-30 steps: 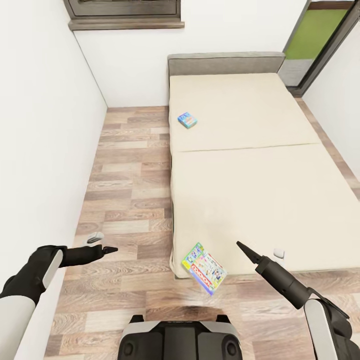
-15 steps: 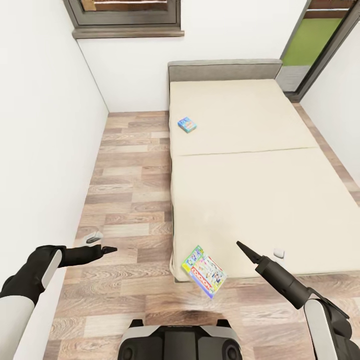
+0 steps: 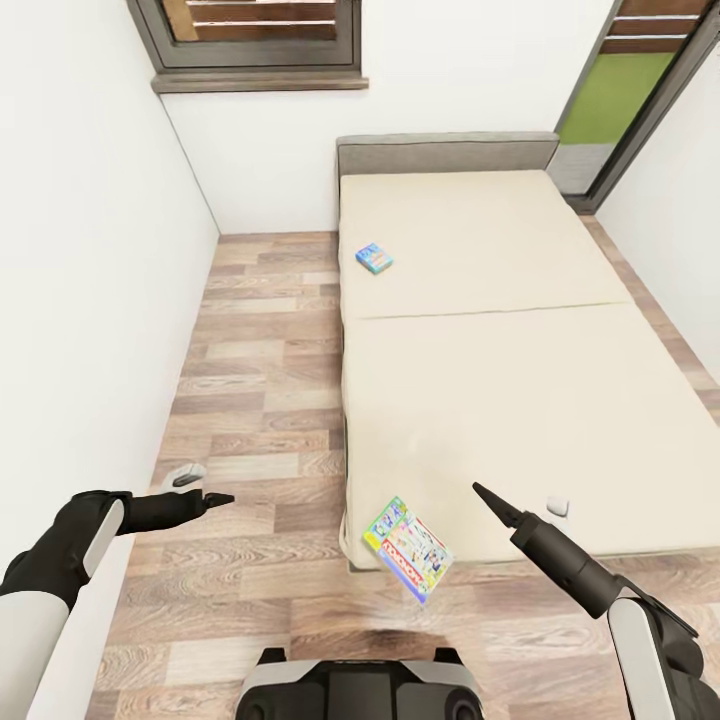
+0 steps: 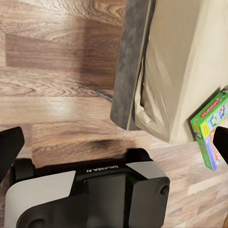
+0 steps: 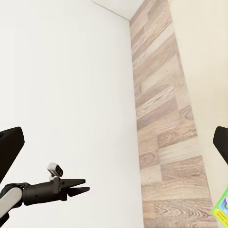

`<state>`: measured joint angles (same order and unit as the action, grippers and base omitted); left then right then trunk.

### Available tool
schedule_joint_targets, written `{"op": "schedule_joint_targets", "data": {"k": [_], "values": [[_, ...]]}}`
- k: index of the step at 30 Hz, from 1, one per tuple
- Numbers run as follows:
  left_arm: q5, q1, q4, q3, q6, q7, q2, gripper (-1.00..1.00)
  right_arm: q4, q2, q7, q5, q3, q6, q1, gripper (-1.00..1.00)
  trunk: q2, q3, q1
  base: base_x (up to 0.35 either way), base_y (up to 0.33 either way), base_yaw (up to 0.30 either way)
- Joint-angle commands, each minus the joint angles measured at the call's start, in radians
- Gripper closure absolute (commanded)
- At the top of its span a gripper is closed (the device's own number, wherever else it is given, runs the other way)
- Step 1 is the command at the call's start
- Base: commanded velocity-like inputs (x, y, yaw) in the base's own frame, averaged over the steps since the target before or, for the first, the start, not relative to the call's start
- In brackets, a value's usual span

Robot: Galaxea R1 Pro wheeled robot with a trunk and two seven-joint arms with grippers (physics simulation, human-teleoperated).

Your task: Put all the toys in the child's room - the three board games (two on the bed and one on the table), the two jigsaw puzzles on the table, and the tennis ball on the table - inside the toy box on the table in the child's room.

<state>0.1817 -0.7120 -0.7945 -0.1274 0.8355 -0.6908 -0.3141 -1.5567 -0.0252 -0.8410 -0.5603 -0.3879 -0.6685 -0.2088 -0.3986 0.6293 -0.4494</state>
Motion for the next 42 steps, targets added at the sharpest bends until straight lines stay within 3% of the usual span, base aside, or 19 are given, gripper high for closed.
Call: {"op": "schedule_joint_targets", "data": {"k": [1,42], "values": [[0.001,-0.001,0.000,-0.001,0.005,-0.003,0.000,-1.00,0.000,-0.001,-0.002,-0.003,-0.002,-0.006,-0.001,-1.00,-0.001,-0.001,-0.001,0.000,0.000,0.000],[0.001,-0.001,0.000,0.001,0.005,-0.003,0.001,-1.00,0.000,-0.002,-0.001,-0.003,0.000,-0.005,-0.001,-1.00,-0.001,-0.069,-0.001,0.000,-0.029,0.000]]}}
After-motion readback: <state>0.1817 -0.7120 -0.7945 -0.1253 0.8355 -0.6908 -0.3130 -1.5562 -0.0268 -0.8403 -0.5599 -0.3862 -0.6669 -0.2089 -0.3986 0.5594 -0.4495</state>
